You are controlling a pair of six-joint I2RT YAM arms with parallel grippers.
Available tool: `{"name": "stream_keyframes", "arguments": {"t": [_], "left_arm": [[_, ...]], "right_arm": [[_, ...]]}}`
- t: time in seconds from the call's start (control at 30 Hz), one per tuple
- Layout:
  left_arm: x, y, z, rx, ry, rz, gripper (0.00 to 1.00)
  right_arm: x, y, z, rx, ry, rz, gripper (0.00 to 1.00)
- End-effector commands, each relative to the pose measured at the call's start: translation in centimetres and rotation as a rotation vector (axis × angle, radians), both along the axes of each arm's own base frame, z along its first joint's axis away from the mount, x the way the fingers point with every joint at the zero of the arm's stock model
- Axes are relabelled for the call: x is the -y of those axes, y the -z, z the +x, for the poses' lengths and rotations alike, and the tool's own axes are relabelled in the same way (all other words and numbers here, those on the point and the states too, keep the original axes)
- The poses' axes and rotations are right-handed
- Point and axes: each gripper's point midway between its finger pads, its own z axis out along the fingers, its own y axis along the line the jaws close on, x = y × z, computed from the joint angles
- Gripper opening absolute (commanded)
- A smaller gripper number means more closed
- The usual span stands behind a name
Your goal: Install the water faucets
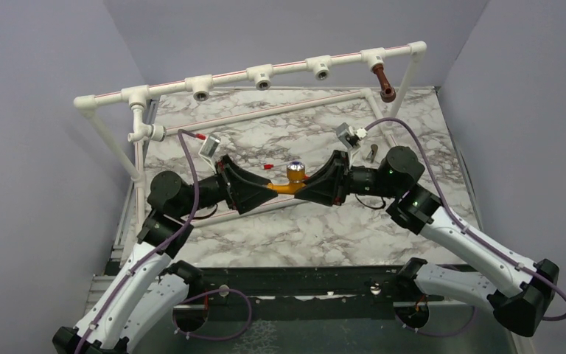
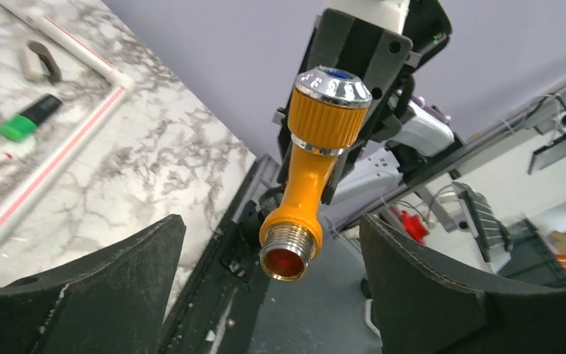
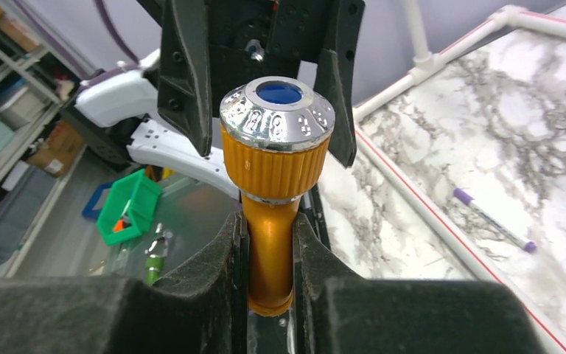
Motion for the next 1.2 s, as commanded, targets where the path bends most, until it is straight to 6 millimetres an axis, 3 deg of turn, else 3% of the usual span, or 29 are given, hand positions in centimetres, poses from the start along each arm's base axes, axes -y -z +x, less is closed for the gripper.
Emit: {"name": "stream_keyframes", "arguments": {"t": [0.0, 0.13, 0.33, 0.57, 0.7, 0.87, 0.97, 1.17], "left_arm": [[-0.8, -0.5, 2.1, 0.083, -0.122, 0.146, 0.91], [-1.7, -1.0, 3.8, 0.127, -0.207, 0.265, 0.94], [-3.9, -2.0, 7.6, 0.138, -0.388, 0.467, 0.94], [-6.1, -6.1, 10.6, 0.23, -0.554, 0.57, 0.94], [-7.7, -8.5, 12.2, 0.289, -0.66, 0.628, 0.94], [-10.8, -11.7, 14.9, 0.352, -0.866, 0.713, 0.94], [-13.0, -13.1, 17.0, 0.371, -1.006, 0.793, 0.94], [-14.8, -13.8, 21.3, 0.354, -1.181, 0.916, 0.94]], "right_arm": [[1.8, -1.7, 1.5, 0.101, 0.146, -0.053, 0.01], [3.5, -1.8, 3.1, 0.148, 0.278, -0.134, 0.01], [6.5, -1.1, 7.0, 0.193, 0.524, -0.321, 0.01], [9.7, 0.4, 11.0, 0.192, 0.759, -0.52, 0.01], [9.5, 1.0, 12.2, 0.179, 0.79, -0.555, 0.01], [7.8, 0.1, 12.8, 0.204, 0.76, -0.493, 0.01], [7.6, 0.0, 14.3, 0.225, 0.8, -0.514, 0.01], [7.8, 0.7, 18.0, 0.242, 0.901, -0.62, 0.01]]}}
